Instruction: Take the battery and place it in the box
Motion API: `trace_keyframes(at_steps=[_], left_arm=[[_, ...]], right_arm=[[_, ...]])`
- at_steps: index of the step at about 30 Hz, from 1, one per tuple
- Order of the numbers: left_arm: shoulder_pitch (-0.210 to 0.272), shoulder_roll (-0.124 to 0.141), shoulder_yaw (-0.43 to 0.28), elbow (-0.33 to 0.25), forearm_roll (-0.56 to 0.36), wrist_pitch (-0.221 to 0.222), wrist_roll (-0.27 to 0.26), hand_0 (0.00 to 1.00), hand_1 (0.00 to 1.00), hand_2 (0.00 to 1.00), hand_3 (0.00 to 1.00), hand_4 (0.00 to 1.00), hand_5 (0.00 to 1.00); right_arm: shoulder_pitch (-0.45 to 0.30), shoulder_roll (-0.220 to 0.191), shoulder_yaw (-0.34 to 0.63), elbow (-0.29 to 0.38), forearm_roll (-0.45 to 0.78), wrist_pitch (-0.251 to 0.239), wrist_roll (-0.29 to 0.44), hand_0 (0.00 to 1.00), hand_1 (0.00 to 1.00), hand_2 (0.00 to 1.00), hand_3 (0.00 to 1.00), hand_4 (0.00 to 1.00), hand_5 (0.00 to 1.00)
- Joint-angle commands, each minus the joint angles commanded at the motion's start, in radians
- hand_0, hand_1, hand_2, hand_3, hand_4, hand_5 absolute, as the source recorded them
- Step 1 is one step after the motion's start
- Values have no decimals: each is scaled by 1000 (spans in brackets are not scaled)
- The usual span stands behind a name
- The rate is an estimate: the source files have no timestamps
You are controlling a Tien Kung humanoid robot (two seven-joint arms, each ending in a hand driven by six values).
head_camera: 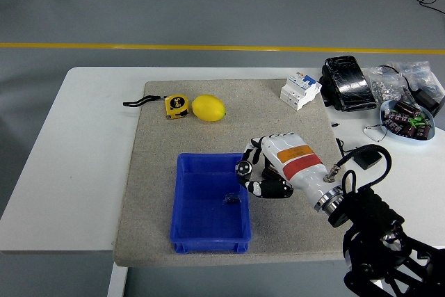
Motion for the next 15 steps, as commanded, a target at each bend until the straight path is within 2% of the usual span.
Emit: trace_keyframes(at_steps=[10, 12, 15], left_arm=[[1, 5, -6, -1, 9, -6, 2, 724, 693, 735, 677, 702, 674], [1, 6, -8, -1, 12, -8, 2, 725, 692, 734, 677, 702, 673], [1, 6, -9, -1, 14, -7, 2, 725, 692, 734, 677, 702, 673]], right_arm=[[35, 50, -69, -30, 23, -1, 1, 152, 330, 440, 487, 822, 299], [35, 56, -75, -32, 29, 4, -2, 191, 363, 462, 497, 837, 330], [38, 61, -82, -34, 41, 31, 12, 191, 363, 462, 497, 837, 330]])
